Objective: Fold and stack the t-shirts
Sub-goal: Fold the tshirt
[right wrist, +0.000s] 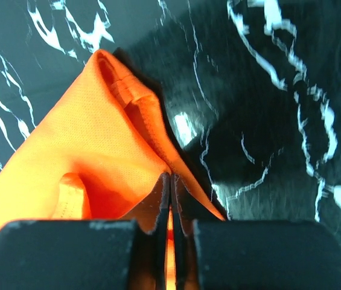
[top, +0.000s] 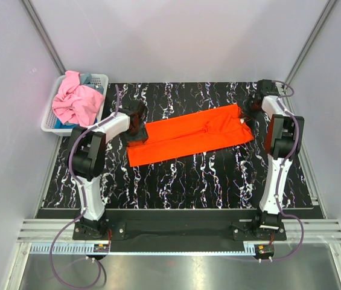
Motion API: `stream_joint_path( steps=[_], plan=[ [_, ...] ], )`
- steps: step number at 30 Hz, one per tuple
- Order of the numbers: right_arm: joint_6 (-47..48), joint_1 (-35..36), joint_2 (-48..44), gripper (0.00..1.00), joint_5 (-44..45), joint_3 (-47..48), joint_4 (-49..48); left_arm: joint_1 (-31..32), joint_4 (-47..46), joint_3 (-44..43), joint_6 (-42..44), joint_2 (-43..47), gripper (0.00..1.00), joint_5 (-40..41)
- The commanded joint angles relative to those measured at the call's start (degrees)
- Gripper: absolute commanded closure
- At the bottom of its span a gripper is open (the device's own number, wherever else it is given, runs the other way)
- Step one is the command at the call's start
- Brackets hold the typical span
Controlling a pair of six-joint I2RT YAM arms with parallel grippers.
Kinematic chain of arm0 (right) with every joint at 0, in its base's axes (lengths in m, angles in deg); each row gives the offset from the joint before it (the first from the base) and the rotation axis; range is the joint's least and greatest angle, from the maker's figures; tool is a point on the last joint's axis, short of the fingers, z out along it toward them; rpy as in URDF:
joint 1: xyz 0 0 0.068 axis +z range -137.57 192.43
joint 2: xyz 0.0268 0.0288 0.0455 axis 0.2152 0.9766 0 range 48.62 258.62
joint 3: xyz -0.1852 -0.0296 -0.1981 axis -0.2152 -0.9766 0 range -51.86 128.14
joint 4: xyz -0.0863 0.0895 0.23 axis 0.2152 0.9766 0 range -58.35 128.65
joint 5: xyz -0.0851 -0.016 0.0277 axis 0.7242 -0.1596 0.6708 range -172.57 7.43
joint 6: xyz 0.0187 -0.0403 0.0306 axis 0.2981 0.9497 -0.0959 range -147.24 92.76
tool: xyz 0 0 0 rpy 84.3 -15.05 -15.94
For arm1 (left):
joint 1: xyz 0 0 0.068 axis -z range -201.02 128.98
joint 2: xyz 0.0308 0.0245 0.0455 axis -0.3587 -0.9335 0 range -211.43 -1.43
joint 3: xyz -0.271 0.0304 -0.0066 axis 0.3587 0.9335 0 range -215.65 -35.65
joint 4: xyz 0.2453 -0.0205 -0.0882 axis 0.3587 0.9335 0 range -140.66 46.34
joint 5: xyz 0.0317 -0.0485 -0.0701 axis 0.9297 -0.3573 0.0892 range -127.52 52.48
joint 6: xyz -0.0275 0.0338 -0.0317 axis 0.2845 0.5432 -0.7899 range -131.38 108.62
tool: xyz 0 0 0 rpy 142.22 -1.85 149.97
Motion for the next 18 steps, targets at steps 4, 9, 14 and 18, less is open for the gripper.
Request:
stream_joint_path(
  steps=[4,9,14,18],
  plan=[
    [2.8,-0.7,3.8,0.87,-1.3,8.2,0.7,-0.7,2.3,-2.3,2.7,7.9,0.27,0.4],
    [1.2,-0.7,2.5,0.67,-0.3,14.1,7.3,0.5,2.6,-3.5,9.0,7.7,0.28,-3.9],
    [-1.2,-0.7,-6.4,0.52,3.6,12.7,11.9,6.1,-0.1,-0.9,14.9,8.8,0.30,-11.8],
    [-3.5,-0.7,-10.1,0.48,5.5,11.1,15.1,8.2,-2.7,2.4,15.3,9.7,0.36,-14.9]
  ],
)
